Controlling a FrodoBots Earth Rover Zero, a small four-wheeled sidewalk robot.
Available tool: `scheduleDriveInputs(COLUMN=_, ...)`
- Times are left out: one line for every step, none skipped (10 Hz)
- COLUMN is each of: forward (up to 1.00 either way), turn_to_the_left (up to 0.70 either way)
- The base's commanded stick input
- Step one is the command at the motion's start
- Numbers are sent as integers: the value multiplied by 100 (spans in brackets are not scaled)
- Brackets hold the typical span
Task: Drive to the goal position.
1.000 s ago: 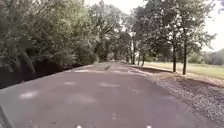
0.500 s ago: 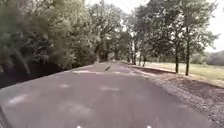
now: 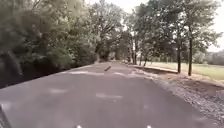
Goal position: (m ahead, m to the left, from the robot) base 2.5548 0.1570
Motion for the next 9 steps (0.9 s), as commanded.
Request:
scheduleDriveInputs(forward=70, turn_to_the_left=0)
scheduleDriveInputs(forward=70, turn_to_the_left=0)
scheduleDriveInputs(forward=70, turn_to_the_left=0)
scheduleDriveInputs(forward=70, turn_to_the_left=0)
scheduleDriveInputs(forward=70, turn_to_the_left=0)
scheduleDriveInputs(forward=70, turn_to_the_left=0)
scheduleDriveInputs(forward=70, turn_to_the_left=0)
scheduleDriveInputs(forward=70, turn_to_the_left=0)
scheduleDriveInputs(forward=70, turn_to_the_left=0)
